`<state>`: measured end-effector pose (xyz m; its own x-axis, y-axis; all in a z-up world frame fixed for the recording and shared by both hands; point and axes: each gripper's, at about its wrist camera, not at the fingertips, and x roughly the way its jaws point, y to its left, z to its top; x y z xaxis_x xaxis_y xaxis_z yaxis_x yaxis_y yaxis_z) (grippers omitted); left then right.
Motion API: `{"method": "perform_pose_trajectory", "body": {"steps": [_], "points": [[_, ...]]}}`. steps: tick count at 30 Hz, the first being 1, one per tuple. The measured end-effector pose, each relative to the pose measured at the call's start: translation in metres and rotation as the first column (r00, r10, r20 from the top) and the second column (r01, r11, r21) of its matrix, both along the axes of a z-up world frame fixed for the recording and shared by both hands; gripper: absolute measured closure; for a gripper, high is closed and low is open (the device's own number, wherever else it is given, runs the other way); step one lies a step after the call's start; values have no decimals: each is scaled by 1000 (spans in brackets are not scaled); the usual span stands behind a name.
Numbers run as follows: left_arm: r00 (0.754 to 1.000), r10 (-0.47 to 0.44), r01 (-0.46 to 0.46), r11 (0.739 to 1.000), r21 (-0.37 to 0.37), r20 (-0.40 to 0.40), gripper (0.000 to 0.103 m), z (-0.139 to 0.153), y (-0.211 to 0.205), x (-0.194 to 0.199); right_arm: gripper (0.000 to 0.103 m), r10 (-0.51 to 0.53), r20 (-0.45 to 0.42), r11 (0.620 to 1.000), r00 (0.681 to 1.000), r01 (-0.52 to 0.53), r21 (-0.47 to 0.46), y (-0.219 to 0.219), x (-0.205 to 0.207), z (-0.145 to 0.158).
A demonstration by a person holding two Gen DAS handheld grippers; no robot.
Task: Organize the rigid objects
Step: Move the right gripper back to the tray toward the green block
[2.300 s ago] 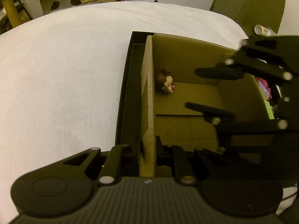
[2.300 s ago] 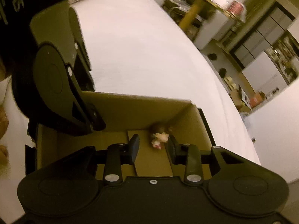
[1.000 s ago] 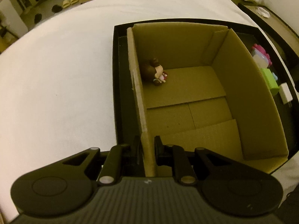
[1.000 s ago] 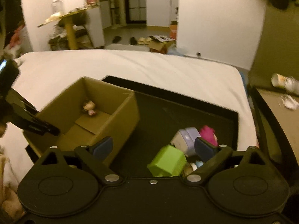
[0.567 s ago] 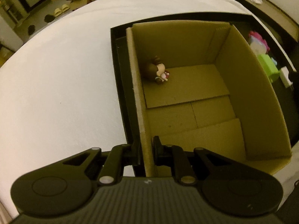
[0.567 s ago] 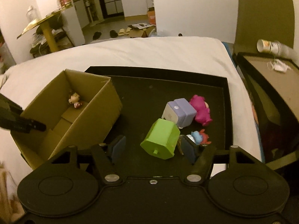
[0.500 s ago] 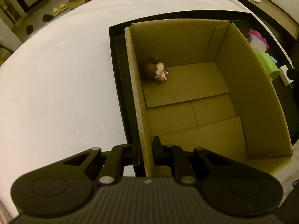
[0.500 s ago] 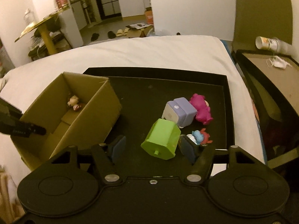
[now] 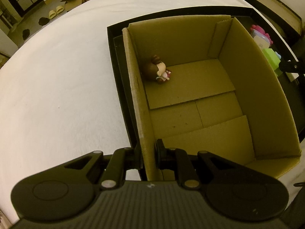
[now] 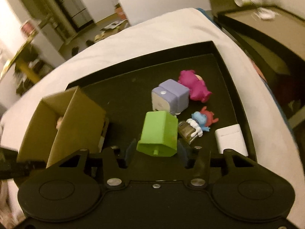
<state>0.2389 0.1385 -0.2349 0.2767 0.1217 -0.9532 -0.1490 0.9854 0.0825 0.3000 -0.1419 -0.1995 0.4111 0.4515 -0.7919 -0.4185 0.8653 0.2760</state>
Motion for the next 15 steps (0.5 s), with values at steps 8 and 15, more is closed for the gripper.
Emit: {"method": "perform_pose_trajectory", "body": {"steps": [8,15], "points": [[1000,12,-12,1000,13,14,90,0,-5,-4,55,-41,-78,998,996,45,52,0,17,-9],[1000,21,-21,999,30,-6,91,3,-8,1,56,-44,-127,997,991,51,55,2,19,-11]]}}
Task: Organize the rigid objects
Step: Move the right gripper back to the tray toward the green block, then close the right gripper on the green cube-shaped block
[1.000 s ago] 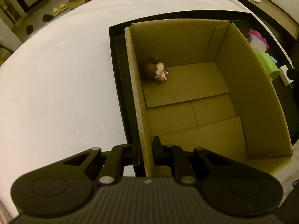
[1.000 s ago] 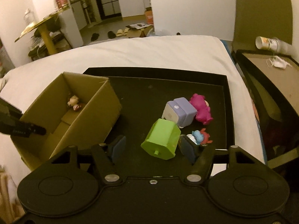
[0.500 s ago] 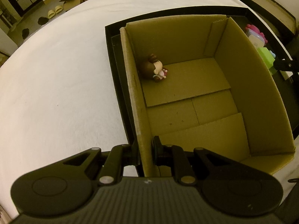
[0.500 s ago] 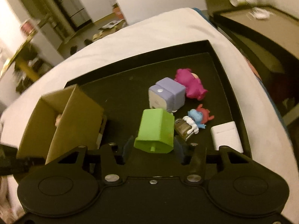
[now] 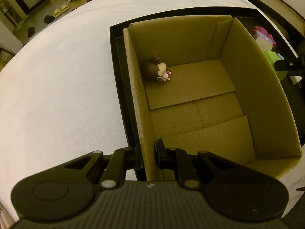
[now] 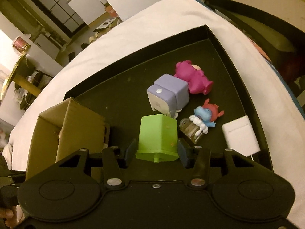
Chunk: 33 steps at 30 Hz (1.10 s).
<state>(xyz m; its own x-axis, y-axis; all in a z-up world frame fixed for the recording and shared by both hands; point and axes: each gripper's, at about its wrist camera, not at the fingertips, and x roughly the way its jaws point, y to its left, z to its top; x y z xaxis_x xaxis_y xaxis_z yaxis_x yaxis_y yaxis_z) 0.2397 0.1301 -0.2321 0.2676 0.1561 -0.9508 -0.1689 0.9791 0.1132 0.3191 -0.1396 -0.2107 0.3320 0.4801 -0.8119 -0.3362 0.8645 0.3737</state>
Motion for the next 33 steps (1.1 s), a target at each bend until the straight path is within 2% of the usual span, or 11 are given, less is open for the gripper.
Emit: {"method": "perform_pose_trajectory", "body": {"steps": [4,7,10,13,19,23,27,33], "points": [[1000,-3,3,1000,4,-2,91,0,-2,1,66,-5,-9,1000,1000,5,-2,-2,-4,7],[1000,-1,1,1000,-4,-4,90,-1,1,1,66,-1,-35,1000,999,0,-14,-4,-5,8],[1000,-6,6,1000,-9,-4,90,-2,3,2,65,0,-50,1000,999,-1,-11,-3,-6,7],[1000,-12,12,1000,-12,1,90,-2,4,2,59,-2,-79,1000,997,1,-14,1,-2,4],[1000,-18,18,1000,-25,4,90,-4,8,0,55,-27,-130,999,991,31,27,2,10,-11],[1000,-26,27,999,-24,5,90,-3,8,-1,55,-39,-163,999,986,43,20,4,10,-23],[1000,-19,20,999,-39,15,91,-3,12,-4,56,-44,-153,999,987,48,24,3,8,-25],[999,-28,29,999,-46,16,90,-2,15,-6,56,-23,-100,1000,995,25,17,4,-3,-9]]}}
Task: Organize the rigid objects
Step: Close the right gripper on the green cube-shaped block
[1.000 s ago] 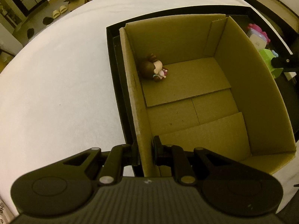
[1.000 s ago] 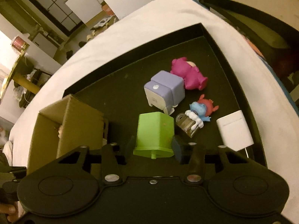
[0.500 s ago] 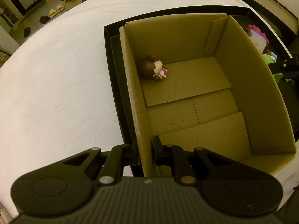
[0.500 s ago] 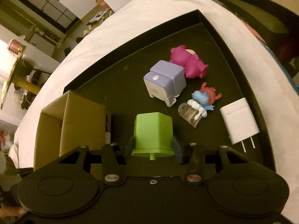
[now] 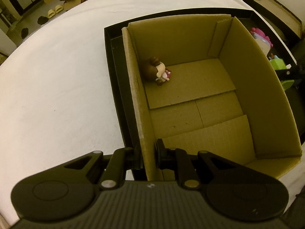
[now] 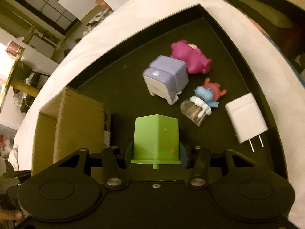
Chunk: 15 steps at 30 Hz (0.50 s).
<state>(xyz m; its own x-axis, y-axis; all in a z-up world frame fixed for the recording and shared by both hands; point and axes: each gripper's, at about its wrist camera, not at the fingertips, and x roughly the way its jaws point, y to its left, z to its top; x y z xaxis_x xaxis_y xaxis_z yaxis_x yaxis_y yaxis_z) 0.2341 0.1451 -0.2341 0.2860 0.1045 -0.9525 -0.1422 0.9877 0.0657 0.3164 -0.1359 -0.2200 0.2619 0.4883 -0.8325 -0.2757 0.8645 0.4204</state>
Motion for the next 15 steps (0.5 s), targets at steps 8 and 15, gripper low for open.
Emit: {"method": "perform_pose_trajectory", "body": {"steps": [8,15], "points": [[1000,-1,1,1000,7,-12,90,1,0,3,56,63,85,998,994,-64,9,11,-5,36],[1000,-1,2,1000,22,-26,90,0,-4,8,56,109,141,994,984,-111,6,19,-6,53]]}}
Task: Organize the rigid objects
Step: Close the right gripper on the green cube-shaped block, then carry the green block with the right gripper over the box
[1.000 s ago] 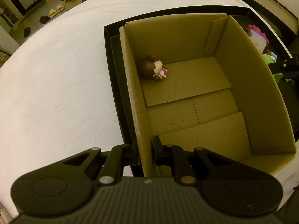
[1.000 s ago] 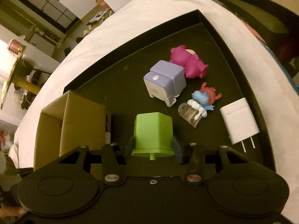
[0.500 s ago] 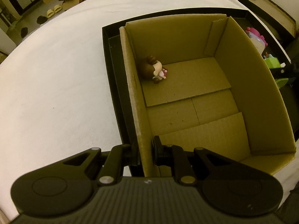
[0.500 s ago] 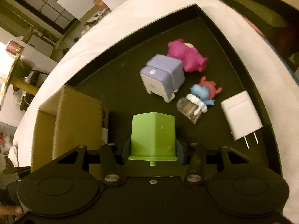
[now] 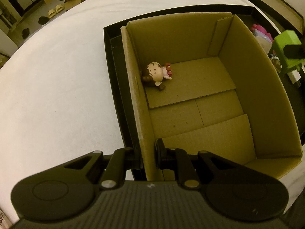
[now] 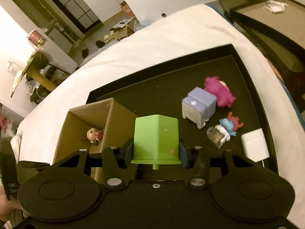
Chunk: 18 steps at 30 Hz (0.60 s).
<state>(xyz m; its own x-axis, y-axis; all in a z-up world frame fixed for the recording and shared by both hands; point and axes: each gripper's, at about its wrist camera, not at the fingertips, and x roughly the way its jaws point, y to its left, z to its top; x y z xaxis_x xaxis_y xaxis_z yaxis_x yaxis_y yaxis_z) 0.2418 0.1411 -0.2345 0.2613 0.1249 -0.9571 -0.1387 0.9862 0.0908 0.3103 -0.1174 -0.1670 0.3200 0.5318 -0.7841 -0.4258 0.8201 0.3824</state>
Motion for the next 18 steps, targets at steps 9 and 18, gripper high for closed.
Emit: {"method": "perform_pose_trajectory", "body": {"steps": [9,18], "points": [[1000,1,-1,1000,5,-13,90,-1,-3,4,56,67,59,998,996,-67,-7,12,-6,18],[1000,5,-5,1000,-3,-20,90,-1,-1,6,56,141,98,990,985,-139,-22,29,-15,30]]}}
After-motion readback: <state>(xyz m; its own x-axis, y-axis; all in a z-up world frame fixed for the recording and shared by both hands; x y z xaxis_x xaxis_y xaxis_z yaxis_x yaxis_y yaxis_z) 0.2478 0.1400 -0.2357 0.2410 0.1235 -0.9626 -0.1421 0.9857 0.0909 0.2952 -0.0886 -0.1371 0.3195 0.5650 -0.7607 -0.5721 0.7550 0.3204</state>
